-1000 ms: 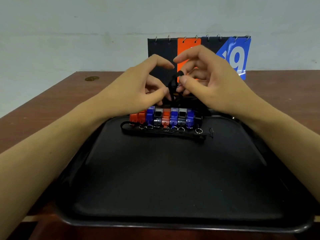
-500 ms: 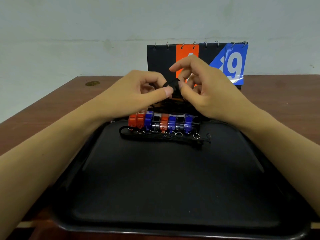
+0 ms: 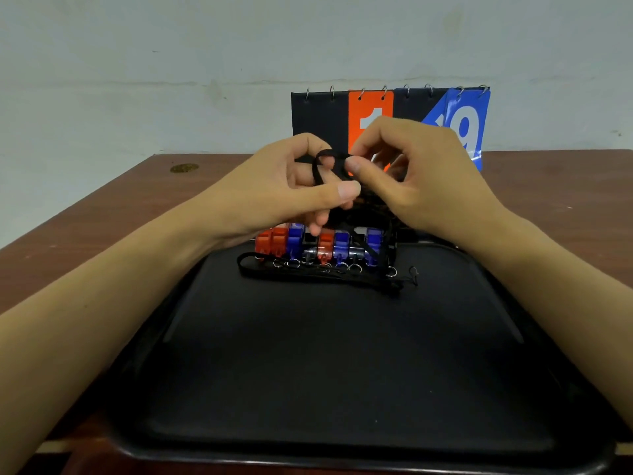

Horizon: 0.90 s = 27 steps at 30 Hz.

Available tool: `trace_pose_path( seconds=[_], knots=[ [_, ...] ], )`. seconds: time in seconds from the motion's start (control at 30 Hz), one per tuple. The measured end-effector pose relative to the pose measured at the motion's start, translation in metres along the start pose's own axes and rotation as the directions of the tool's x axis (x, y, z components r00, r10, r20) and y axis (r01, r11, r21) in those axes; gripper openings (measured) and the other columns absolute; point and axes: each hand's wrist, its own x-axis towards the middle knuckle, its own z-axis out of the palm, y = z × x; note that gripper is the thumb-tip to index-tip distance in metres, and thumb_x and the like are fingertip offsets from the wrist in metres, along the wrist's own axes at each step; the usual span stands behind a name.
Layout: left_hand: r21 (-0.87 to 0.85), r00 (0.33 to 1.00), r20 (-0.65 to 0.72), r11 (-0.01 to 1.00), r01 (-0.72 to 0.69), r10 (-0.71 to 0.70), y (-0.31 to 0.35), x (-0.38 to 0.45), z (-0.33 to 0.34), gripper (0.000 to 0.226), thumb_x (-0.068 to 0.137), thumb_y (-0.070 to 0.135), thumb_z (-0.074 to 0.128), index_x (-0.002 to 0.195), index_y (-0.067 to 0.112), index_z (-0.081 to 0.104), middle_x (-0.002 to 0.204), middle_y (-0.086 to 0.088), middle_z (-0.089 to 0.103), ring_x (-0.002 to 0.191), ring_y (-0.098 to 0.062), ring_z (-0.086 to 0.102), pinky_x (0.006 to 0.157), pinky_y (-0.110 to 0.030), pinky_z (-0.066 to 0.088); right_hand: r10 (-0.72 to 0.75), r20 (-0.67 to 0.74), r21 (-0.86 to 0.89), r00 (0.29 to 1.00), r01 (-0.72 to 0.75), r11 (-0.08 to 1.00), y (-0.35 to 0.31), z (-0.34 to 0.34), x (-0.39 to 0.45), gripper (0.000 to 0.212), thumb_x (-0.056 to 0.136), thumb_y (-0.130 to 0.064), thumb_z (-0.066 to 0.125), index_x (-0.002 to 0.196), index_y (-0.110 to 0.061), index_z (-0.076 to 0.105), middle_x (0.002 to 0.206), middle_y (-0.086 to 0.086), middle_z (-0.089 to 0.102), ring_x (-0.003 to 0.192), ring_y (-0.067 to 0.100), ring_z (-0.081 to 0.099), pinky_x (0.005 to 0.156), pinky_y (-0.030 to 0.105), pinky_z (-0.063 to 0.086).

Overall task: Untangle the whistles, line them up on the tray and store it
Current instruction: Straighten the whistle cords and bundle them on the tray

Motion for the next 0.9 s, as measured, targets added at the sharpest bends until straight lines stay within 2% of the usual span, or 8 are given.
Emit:
trace_pose_path(
  seconds=[0.13, 0.27, 0.4, 0.47, 0.57, 0.67, 0.77, 0.9],
  knots=[
    [0.211, 0.997, -0.059, 0.977, -0.038, 0.051, 0.003, -0.001, 0.007, 0.028, 0.093, 0.027, 0.072, 0.112, 0.01, 0.062, 0.083, 0.003, 0.063, 0.062, -0.011, 0.062, 0.066, -0.022, 0.054, 0.028, -0.058, 0.067, 0.998, -0.024, 0.997, -0.004, -0.001, -0.002, 0.015, 0.095, -0.032, 0.069, 0.093, -0.018, 0.069, 0.078, -0.015, 0.065, 0.074, 0.007, 0.061, 0.064, 0.013, 0.046],
    [0.315, 0.995, -0.084, 0.949, -0.029, 0.058, 0.002, -0.002, 0.005, 0.021, 0.102, 0.026, 0.063, 0.107, 0.007, 0.07, 0.073, -0.011, 0.062, 0.059, -0.013, 0.056, 0.062, -0.019, 0.05, 0.001, -0.046, 0.006, 0.999, -0.001, 1.0, -0.003, 0.0, -0.001, 0.021, 0.094, -0.036, 0.07, 0.09, -0.015, 0.069, 0.072, -0.003, 0.063, 0.07, 0.014, 0.057, 0.061, 0.022, 0.046],
    [0.35, 0.993, -0.113, 0.936, 0.021, 0.019, 0.002, -0.001, 0.0, 0.016, 0.104, 0.022, 0.058, 0.099, 0.014, 0.07, 0.057, 0.012, 0.061, 0.054, -0.006, 0.054, 0.056, -0.017, 0.048, -0.005, -0.057, -0.01, 0.998, 0.004, 1.0, -0.002, -0.002, -0.001, 0.021, 0.094, -0.037, 0.07, 0.089, -0.017, 0.068, 0.074, -0.002, 0.062, 0.07, 0.014, 0.055, 0.061, 0.019, 0.044],
    [0.435, 0.984, -0.172, 0.9, 0.026, 0.055, 0.001, 0.001, -0.004, 0.014, 0.102, 0.025, 0.059, 0.093, 0.021, 0.068, 0.056, 0.008, 0.061, 0.052, -0.008, 0.058, 0.056, -0.022, 0.051, -0.004, -0.079, 0.004, 0.997, 0.005, 1.0, -0.001, -0.003, -0.001, 0.02, 0.095, -0.036, 0.069, 0.089, -0.018, 0.067, 0.078, -0.004, 0.063, 0.072, 0.013, 0.056, 0.063, 0.016, 0.043],
    [0.547, 0.95, -0.284, 0.836, 0.047, 0.132, -0.005, 0.005, -0.011, 0.011, 0.098, 0.028, 0.063, 0.089, 0.025, 0.067, 0.06, -0.002, 0.063, 0.058, -0.021, 0.064, 0.072, -0.037, 0.059, -0.009, -0.079, 0.003, 0.997, 0.01, 1.0, -0.001, -0.004, -0.001, 0.019, 0.098, -0.034, 0.065, 0.092, -0.016, 0.066, 0.082, -0.006, 0.064, 0.074, 0.012, 0.057, 0.065, 0.016, 0.043],
    [0.596, 0.931, -0.325, 0.8, 0.067, 0.164, -0.011, 0.008, -0.015, 0.01, 0.097, 0.03, 0.064, 0.088, 0.028, 0.067, 0.063, 0.01, 0.064, 0.06, -0.01, 0.066, 0.068, -0.029, 0.056, -0.001, -0.051, 0.024, 0.999, 0.002, 1.0, -0.002, -0.003, -0.002, 0.016, 0.1, -0.032, 0.063, 0.094, -0.018, 0.063, 0.078, -0.013, 0.061, 0.071, 0.007, 0.057, 0.064, 0.014, 0.043],
    [0.645, 0.929, -0.331, 0.759, 0.093, 0.168, -0.016, 0.01, -0.018, 0.009, 0.098, 0.031, 0.064, 0.091, 0.027, 0.068, 0.059, 0.021, 0.059, 0.053, 0.006, 0.055, 0.056, -0.006, 0.038, 0.008, -0.05, 0.052, 0.999, -0.006, 0.999, -0.002, -0.003, -0.002, 0.014, 0.1, -0.03, 0.062, 0.096, -0.017, 0.062, 0.076, -0.017, 0.06, 0.07, 0.005, 0.058, 0.064, 0.012, 0.043],
    [0.576, 0.921, -0.373, 0.807, 0.133, 0.114, -0.019, 0.012, -0.025, 0.012, 0.101, 0.031, 0.062, 0.098, 0.022, 0.069, 0.071, 0.005, 0.073, 0.045, 0.0, 0.062, 0.051, -0.005, 0.043, 0.026, -0.074, 0.054, 0.997, -0.022, 0.998, 0.0, -0.004, -0.002, 0.016, 0.1, -0.031, 0.063, 0.095, -0.016, 0.063, 0.077, -0.015, 0.062, 0.07, 0.006, 0.059, 0.064, 0.011, 0.042]
  ],
)
